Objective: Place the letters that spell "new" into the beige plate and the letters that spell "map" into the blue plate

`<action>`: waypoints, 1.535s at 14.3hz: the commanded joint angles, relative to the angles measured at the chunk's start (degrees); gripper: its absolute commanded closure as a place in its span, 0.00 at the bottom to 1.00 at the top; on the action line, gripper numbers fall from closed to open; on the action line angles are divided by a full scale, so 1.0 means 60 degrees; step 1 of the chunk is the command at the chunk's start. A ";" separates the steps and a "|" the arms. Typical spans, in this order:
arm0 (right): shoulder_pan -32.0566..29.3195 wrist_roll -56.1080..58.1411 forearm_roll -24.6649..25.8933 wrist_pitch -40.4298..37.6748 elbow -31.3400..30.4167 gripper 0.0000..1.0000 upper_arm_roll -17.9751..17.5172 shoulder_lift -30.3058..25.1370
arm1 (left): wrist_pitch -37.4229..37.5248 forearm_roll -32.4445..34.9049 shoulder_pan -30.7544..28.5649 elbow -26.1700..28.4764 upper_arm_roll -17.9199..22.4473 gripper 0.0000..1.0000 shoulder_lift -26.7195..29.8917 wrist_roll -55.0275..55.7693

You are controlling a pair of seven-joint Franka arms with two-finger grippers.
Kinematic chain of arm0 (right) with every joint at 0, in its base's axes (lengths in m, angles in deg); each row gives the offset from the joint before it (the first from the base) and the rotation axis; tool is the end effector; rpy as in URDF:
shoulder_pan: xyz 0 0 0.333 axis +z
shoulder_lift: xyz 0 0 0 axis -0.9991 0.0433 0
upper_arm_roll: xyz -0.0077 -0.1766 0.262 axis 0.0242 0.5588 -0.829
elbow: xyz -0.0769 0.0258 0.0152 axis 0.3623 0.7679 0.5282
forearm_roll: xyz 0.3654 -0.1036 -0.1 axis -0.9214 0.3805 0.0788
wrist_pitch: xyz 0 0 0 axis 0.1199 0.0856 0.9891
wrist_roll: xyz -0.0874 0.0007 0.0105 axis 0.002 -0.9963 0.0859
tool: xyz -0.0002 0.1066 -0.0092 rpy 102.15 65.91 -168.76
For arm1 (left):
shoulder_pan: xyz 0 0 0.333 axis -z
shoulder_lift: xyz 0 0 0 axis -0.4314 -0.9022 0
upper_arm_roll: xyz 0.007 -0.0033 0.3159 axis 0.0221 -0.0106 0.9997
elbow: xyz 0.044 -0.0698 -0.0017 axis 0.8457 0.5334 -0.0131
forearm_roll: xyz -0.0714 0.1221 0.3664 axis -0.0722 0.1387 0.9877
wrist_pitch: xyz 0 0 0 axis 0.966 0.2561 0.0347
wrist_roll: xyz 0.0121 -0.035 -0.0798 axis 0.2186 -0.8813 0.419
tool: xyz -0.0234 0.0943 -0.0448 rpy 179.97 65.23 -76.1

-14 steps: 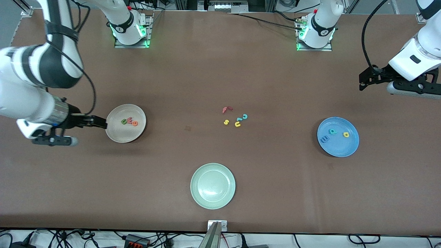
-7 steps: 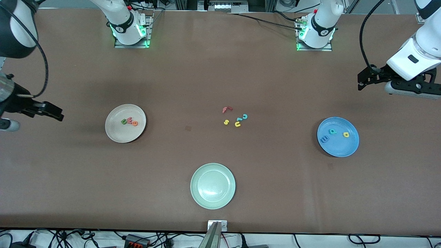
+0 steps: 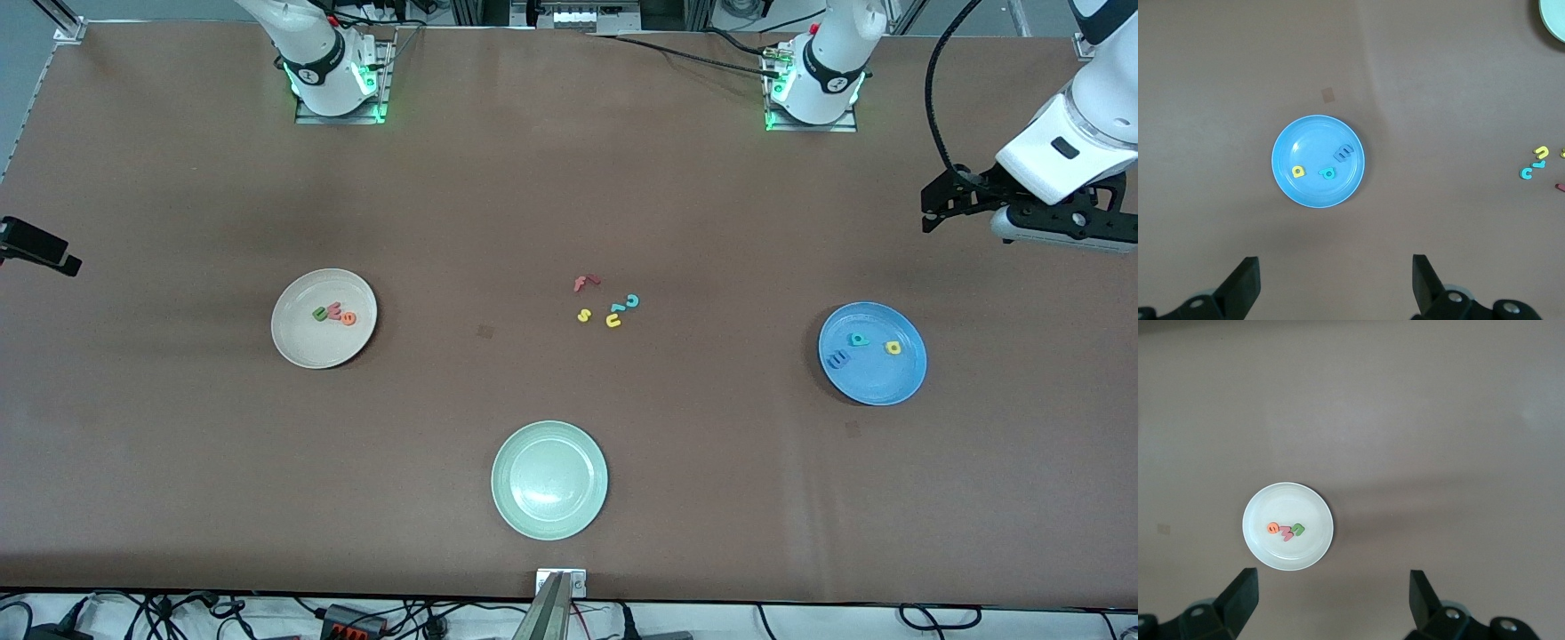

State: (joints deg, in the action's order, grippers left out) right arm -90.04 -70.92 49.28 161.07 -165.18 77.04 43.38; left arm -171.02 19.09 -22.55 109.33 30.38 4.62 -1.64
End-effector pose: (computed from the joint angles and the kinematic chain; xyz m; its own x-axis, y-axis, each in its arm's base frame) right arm 0.6036 -0.0844 0.5979 0.9935 -0.1108 0.0242 -0.1106 -0.9938 -0.0082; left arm 0.5433 -0.0440 0.5901 0.9879 -0.1541 0.0167 -0.1536 -0.9877 -0.0287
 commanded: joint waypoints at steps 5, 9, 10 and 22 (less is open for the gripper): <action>0.0026 -0.0423 0.0288 -0.0141 -0.0641 0.00 -0.0248 -0.0564 | 0.0220 -0.0218 0.0012 -0.0314 0.0013 0.00 -0.0155 0.0025; 0.0026 -0.0249 0.0390 -0.0097 -0.1346 0.00 -0.0248 -0.0976 | 0.0220 -0.0218 0.0012 -0.0314 0.0013 0.00 -0.0155 0.0011; 0.0040 -0.0234 0.0536 -0.0082 -0.1434 0.00 -0.0263 -0.1035 | 0.0249 -0.0218 0.0012 -0.0314 0.0013 0.00 -0.0155 0.0025; 0.0173 -0.0248 0.0684 0.0826 -0.2856 0.00 -0.0219 -0.1900 | 0.0220 -0.0218 0.0026 -0.0314 0.0013 0.00 -0.0155 0.0011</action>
State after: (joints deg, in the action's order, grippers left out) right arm -88.81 -72.24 52.44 164.93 -180.25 75.93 33.94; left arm -170.79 19.09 -22.54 109.30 30.38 4.60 -1.64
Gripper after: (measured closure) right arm 0.000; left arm 0.000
